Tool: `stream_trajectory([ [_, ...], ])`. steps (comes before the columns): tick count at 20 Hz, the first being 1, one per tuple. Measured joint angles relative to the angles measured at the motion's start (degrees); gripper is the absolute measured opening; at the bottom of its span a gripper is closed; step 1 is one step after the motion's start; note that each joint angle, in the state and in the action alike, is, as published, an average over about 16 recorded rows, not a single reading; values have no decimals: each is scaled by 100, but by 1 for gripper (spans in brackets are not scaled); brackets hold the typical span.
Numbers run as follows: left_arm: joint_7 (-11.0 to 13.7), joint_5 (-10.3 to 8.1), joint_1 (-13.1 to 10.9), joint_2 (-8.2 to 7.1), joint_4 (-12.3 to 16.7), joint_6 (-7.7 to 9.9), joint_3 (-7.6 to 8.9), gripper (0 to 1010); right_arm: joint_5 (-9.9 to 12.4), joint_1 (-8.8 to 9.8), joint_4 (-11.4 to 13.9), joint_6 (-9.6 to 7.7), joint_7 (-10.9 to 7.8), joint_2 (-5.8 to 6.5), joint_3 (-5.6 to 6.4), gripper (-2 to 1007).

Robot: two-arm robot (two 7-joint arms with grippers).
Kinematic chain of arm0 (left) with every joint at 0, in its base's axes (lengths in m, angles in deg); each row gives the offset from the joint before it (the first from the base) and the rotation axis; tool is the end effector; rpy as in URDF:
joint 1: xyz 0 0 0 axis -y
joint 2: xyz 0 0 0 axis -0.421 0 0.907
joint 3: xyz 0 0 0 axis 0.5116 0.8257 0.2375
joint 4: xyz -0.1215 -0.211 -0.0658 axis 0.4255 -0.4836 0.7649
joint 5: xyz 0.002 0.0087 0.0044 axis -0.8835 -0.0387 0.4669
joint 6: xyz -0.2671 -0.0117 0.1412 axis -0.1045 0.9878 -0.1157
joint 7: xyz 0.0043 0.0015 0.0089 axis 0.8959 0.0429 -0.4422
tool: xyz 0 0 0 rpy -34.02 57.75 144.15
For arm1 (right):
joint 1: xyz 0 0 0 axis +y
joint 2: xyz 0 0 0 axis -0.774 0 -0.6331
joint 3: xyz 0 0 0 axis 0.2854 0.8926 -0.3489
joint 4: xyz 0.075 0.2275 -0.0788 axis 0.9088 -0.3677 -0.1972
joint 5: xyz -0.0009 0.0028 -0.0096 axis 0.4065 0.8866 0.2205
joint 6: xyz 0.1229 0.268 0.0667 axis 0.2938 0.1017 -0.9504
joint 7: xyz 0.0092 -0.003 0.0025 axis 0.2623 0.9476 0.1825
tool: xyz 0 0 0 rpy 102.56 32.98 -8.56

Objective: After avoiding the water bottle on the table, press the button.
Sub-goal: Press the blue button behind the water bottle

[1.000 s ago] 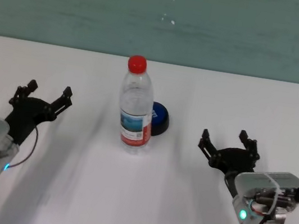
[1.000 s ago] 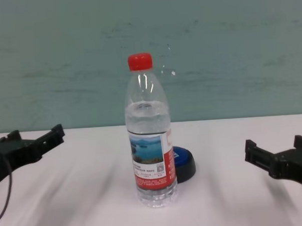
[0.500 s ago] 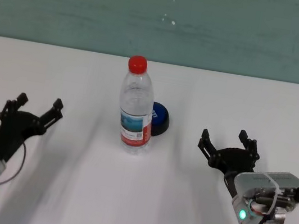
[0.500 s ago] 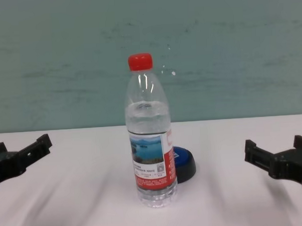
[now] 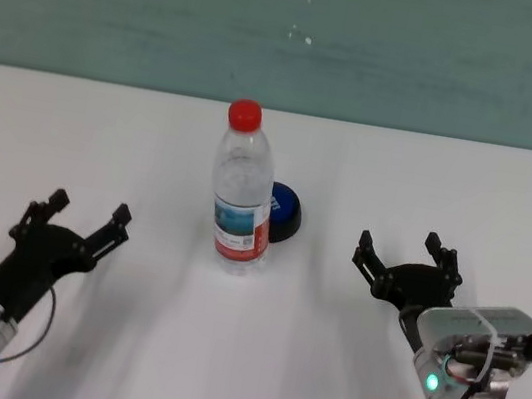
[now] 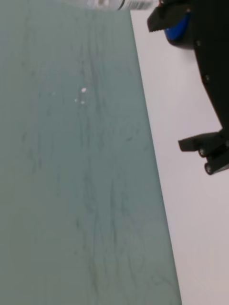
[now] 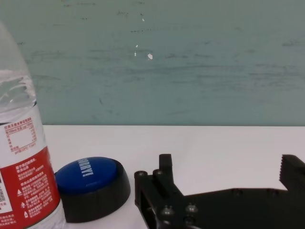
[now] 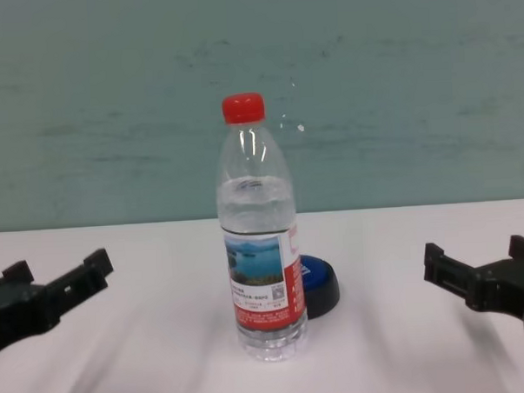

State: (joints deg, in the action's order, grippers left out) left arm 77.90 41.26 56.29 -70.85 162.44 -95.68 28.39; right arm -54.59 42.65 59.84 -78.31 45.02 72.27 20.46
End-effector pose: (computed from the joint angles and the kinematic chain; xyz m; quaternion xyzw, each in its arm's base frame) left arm 0.2822 0.0483 -0.2790 0.0126 -0.0330 0.5819 0.8125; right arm 0.2961 0.0436 -0.2694 0.0183 0.0178 -0.6311 0.7753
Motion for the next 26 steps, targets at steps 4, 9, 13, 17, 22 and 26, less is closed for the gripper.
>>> stream_trajectory([
  [4, 36, -9, -106, -35, 119, -46, -91, 1010, 0, 0, 0, 0, 0, 0, 0, 1004],
  [9, 49, 14, -167, -56, 198, -94, -214, 1010, 0, 0, 0, 0, 0, 0, 0, 1004],
  [13, 47, 38, -186, -65, 235, -116, -299, 1010, 0, 0, 0, 0, 0, 0, 0, 1004],
  [17, 34, 61, -194, -70, 257, -127, -360, 1010, 0, 0, 0, 0, 0, 1, 0, 1004],
  [22, 21, 78, -201, -74, 272, -135, -398, 1010, 0, -5, 5, -19, -43, 4, 8, 1004],
  [26, 17, 80, -204, -77, 279, -141, -407, 1010, 8, -30, 7, -64, -146, 11, 28, 1004],
])
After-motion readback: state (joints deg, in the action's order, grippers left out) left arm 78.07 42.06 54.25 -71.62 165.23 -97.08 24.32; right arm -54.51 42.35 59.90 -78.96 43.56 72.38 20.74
